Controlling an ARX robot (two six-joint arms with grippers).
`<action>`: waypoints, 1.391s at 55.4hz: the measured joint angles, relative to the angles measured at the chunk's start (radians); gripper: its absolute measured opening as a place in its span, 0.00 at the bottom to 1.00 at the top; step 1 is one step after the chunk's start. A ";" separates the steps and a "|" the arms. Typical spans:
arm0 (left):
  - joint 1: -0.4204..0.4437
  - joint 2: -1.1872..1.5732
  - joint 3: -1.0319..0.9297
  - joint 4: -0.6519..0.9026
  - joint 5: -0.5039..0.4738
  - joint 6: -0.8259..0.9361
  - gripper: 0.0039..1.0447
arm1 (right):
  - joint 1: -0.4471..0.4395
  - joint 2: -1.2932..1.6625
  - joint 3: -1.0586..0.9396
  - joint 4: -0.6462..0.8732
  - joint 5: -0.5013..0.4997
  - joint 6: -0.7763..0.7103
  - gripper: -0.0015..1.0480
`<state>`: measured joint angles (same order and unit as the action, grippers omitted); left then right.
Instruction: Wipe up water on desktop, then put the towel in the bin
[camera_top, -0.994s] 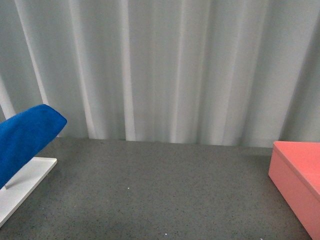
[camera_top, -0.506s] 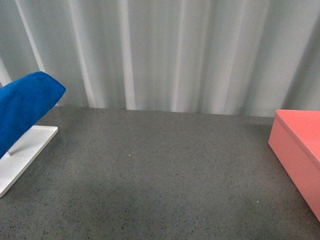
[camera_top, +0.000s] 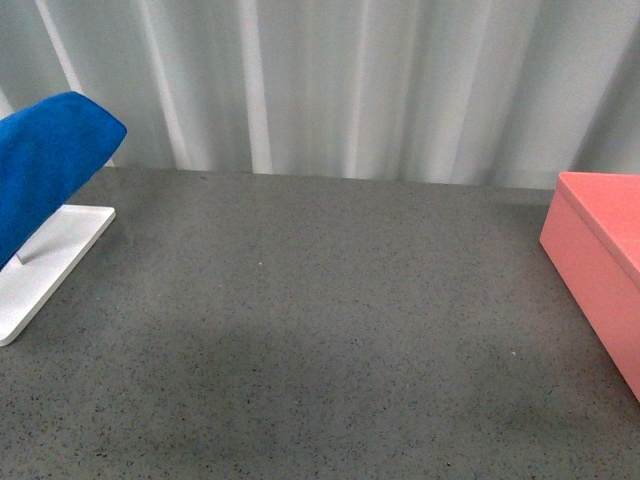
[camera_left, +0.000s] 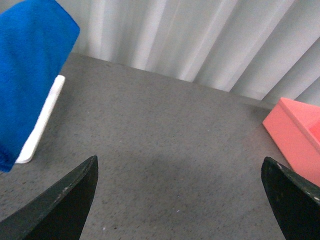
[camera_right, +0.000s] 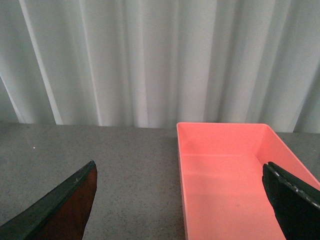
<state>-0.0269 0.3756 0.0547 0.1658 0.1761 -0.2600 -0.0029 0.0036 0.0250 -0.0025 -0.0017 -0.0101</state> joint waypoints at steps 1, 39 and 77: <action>-0.002 0.024 0.004 0.021 0.001 -0.003 0.94 | 0.000 0.000 0.000 0.000 0.000 0.000 0.93; 0.056 1.387 1.242 -0.328 -0.014 0.384 0.94 | 0.000 0.000 0.000 0.000 0.000 0.000 0.93; 0.151 1.854 1.810 -0.485 -0.353 0.492 0.94 | 0.000 0.000 0.000 0.000 0.000 0.000 0.93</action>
<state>0.1246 2.2299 1.8652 -0.3195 -0.1772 0.2325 -0.0029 0.0036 0.0250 -0.0025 -0.0021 -0.0101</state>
